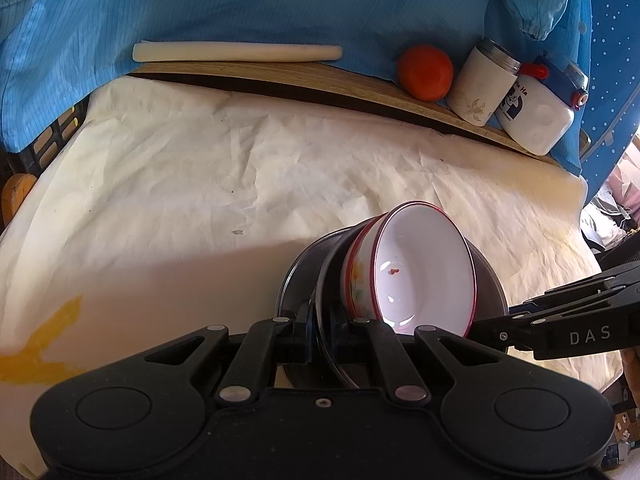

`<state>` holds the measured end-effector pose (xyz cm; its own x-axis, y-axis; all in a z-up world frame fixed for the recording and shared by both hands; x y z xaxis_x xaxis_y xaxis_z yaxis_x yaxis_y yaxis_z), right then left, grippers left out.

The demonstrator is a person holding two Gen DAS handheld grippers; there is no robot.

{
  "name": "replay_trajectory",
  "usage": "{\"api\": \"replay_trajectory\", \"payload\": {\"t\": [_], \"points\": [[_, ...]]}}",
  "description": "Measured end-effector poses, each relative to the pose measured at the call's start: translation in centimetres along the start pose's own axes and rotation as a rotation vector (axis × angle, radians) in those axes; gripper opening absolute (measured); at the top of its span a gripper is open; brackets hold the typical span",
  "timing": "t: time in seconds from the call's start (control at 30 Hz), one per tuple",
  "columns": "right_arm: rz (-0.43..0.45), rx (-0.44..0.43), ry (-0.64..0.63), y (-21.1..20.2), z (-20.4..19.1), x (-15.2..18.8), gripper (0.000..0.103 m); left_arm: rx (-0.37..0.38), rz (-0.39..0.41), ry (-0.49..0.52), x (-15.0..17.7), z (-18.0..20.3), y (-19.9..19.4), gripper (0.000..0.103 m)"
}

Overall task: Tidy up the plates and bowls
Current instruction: 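Lower the bowl stack with the left gripper onto the steel plate stack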

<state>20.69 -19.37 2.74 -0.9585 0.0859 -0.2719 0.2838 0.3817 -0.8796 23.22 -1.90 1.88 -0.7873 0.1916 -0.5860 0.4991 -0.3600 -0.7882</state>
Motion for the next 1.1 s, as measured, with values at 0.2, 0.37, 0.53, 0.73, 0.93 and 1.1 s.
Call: {"api": "replay_trajectory", "payload": {"t": [0.2, 0.37, 0.53, 0.73, 0.93, 1.1], "points": [[0.005, 0.003, -0.004, 0.00, -0.03, 0.02, 0.024, 0.001, 0.000, -0.003, 0.00, -0.03, 0.02, 0.006], [0.017, 0.024, -0.020, 0.12, -0.06, 0.10, 0.024, 0.004, 0.007, 0.004, -0.05, 0.13, -0.02, 0.008], [0.025, 0.031, -0.030, 0.04, -0.13, 0.13, 0.024, -0.001, 0.013, 0.010, -0.04, 0.26, -0.03, 0.008], [0.024, 0.026, -0.028, 0.00, -0.07, 0.14, 0.025, 0.001, 0.018, -0.007, -0.07, -0.03, -0.07, 0.012], [0.026, 0.039, -0.051, -0.16, -0.18, 0.14, 0.025, -0.010, 0.020, -0.003, -0.01, 0.08, -0.19, 0.016], [0.028, 0.050, -0.062, -0.33, -0.26, 0.20, 0.025, -0.013, 0.021, -0.013, -0.06, -0.08, -0.26, 0.020]]}}
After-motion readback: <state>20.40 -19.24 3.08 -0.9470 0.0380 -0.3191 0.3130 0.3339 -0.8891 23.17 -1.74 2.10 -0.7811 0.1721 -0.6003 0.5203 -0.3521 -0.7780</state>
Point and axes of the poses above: each gripper's, at about its wrist camera, not at the fingertips, and y roughly the way its jaws point, z to its right, x to its underside, the point moved 1 cm from there along y, roughly the way its jaws point, and after that the axes turned 7 degrees about y, right-handed, at the moved point
